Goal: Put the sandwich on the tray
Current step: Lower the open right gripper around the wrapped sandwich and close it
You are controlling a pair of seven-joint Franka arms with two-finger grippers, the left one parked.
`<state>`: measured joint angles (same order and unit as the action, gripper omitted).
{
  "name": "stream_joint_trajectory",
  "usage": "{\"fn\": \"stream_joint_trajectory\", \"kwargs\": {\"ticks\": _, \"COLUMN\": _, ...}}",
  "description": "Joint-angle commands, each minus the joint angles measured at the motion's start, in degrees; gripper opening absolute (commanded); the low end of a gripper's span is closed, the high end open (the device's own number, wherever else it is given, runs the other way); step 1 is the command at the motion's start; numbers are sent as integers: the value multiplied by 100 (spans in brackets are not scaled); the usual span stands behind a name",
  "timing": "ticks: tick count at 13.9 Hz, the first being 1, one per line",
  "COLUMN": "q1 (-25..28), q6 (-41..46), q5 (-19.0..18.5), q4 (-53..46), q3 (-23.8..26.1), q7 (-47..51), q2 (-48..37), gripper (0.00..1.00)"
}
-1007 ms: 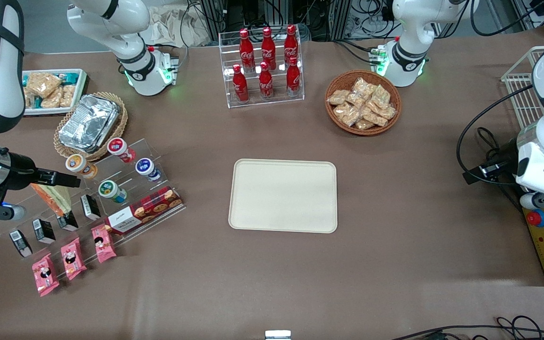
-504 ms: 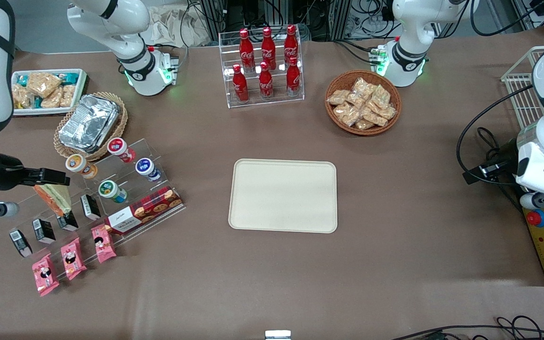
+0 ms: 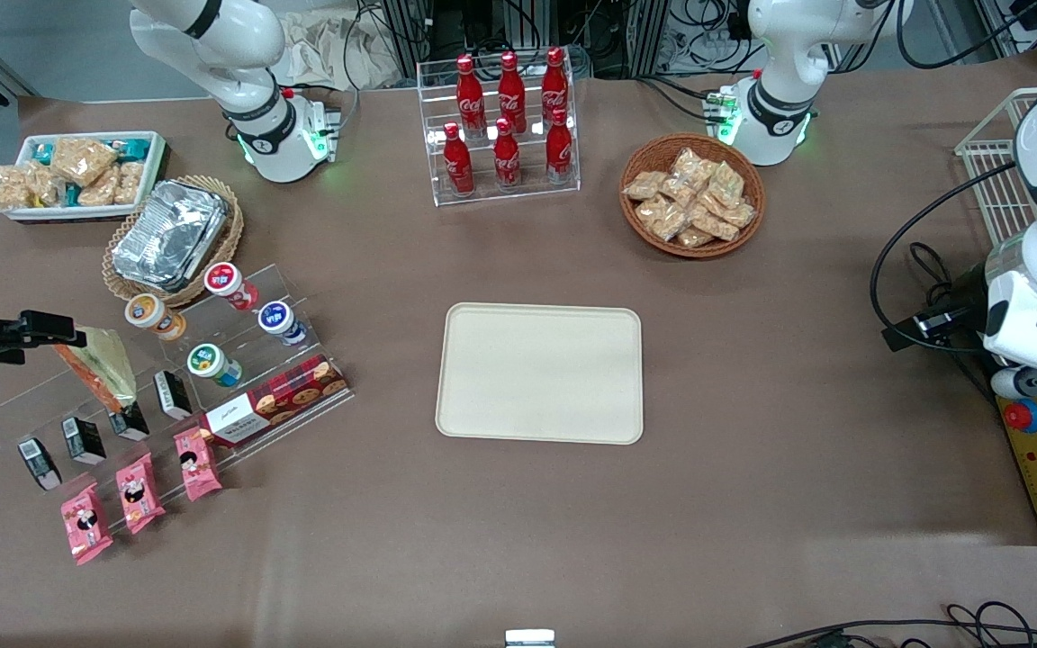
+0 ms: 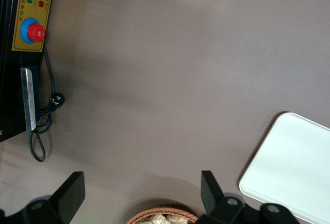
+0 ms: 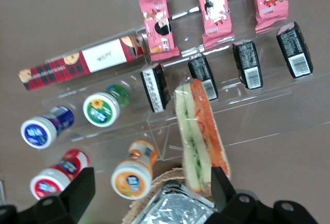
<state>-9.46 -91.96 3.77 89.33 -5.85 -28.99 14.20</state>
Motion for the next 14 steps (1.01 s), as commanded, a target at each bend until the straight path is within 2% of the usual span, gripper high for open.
{"fn": "stream_joint_trajectory", "kwargs": {"ticks": 1, "q1": -126, "q6": -383, "q5": -96, "q4": 294, "q3": 31, "q7": -710, "q2": 39, "gripper": 100}}
{"fn": "stream_joint_trajectory", "kwargs": {"ticks": 3, "q1": -126, "q6": -471, "q5": -480, "q4": 461, "q3": 40, "q7": -844, "q2": 30, "gripper": 100}}
{"fn": "stream_joint_trajectory", "kwargs": {"ticks": 5, "q1": -109, "q6": -568, "q5": -640, "q4": 594, "q3": 40, "q7": -932, "q2": -48, "gripper": 100}}
{"fn": "stream_joint_trajectory", "kwargs": {"ticks": 9, "q1": -117, "q6": -1516, "q5": -650, "q4": 1708, "q3": 49, "q7": -1012, "q2": -532, "gripper": 100}}
{"fn": "stream_joint_trajectory", "kwargs": {"ticks": 14, "q1": -284, "q6": -2412, "q5": -650, "q4": 2105, "q3": 40, "q7": -1626, "q2": -506, "gripper": 100}}
